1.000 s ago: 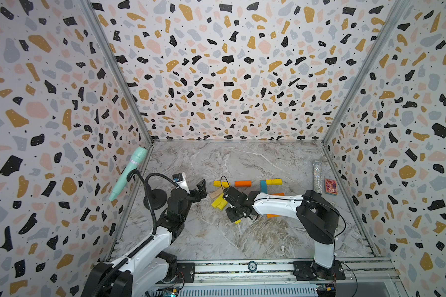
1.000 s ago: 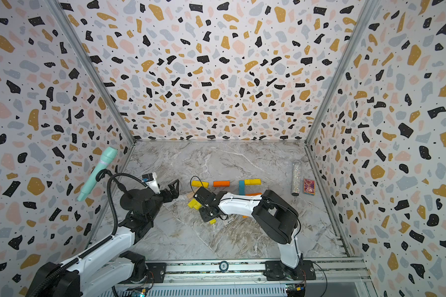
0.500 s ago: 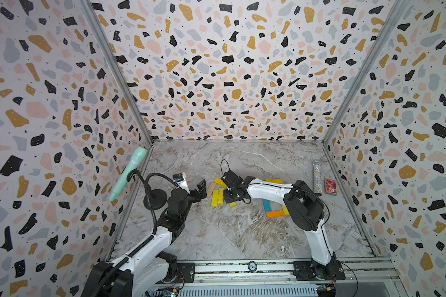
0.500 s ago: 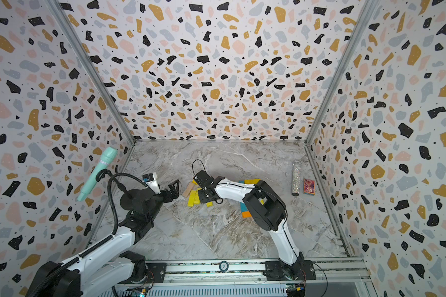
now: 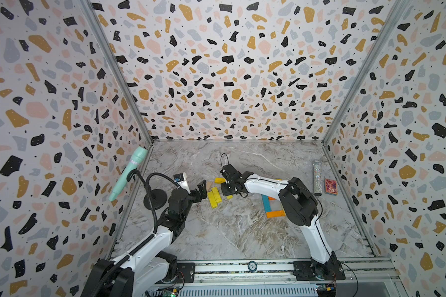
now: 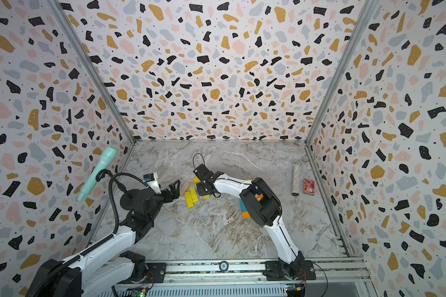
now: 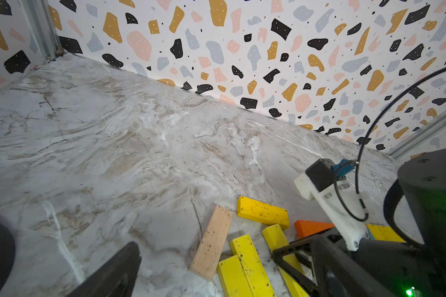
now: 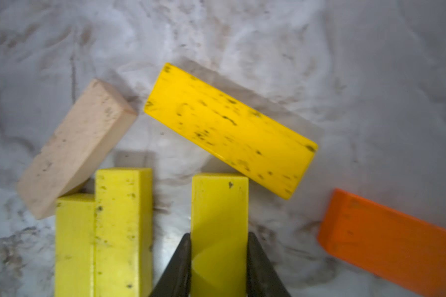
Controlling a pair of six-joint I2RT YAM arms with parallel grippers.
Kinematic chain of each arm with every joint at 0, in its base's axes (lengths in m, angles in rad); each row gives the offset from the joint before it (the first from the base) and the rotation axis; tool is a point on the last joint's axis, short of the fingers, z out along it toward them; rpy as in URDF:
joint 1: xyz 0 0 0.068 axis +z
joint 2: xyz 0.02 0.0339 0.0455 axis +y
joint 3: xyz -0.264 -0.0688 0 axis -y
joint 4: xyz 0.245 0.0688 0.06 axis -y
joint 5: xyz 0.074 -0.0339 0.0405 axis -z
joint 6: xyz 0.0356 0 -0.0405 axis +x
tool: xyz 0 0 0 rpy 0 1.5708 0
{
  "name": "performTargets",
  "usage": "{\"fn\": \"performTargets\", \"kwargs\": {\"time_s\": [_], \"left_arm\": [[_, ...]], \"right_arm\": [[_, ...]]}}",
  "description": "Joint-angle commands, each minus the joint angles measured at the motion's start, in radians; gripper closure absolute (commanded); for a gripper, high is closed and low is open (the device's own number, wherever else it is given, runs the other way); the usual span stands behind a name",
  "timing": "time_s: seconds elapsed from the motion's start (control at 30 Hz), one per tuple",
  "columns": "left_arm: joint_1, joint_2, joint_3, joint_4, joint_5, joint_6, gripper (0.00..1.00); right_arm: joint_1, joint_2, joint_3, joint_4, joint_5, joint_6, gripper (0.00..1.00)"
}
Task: Assemble the number 6 with building blocks
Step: Assemble the building block at the center of the board.
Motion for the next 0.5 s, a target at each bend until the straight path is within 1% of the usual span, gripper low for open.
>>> {"fn": "performTargets", "kwargs": {"time_s": [0.0, 0.17, 0.27, 0.3, 0.37, 0.4, 0.43, 0.47], "left_arm": [[0.004, 0.009, -0.012, 0.052, 0.015, 0.003, 0.01], [0.004, 0.010, -0.013, 0.054, 0.020, 0.001, 0.01], [0.005, 0.008, -0.013, 0.057, 0.026, 0.000, 0.01], [0.005, 0.009, -0.014, 0.058, 0.027, 0.001, 0.01], [0.004, 0.011, -0.014, 0.060, 0.037, 0.007, 0.00], [0.004, 0.012, -0.015, 0.064, 0.043, 0.007, 0.01], [0.004, 0.017, -0.016, 0.069, 0.052, 0.007, 0.05], [0.004, 0.021, -0.015, 0.072, 0.059, 0.007, 0.08]], "right_arm": [[-0.015, -0.053, -0.050, -0.034, 0.018, 0.011, 0.80], [-0.006, -0.083, -0.077, -0.013, 0.019, 0.028, 0.80], [-0.006, -0.046, -0.027, -0.027, 0.019, 0.029, 0.80], [-0.004, -0.028, -0.007, -0.030, 0.017, 0.031, 0.79], [-0.003, -0.005, 0.023, -0.030, 0.000, 0.033, 0.72], [-0.002, 0.004, 0.035, -0.030, -0.006, 0.032, 0.70], [0.000, 0.007, 0.044, -0.032, -0.008, 0.031, 0.68], [0.000, 0.005, 0.050, -0.033, -0.010, 0.029, 0.63]]}}
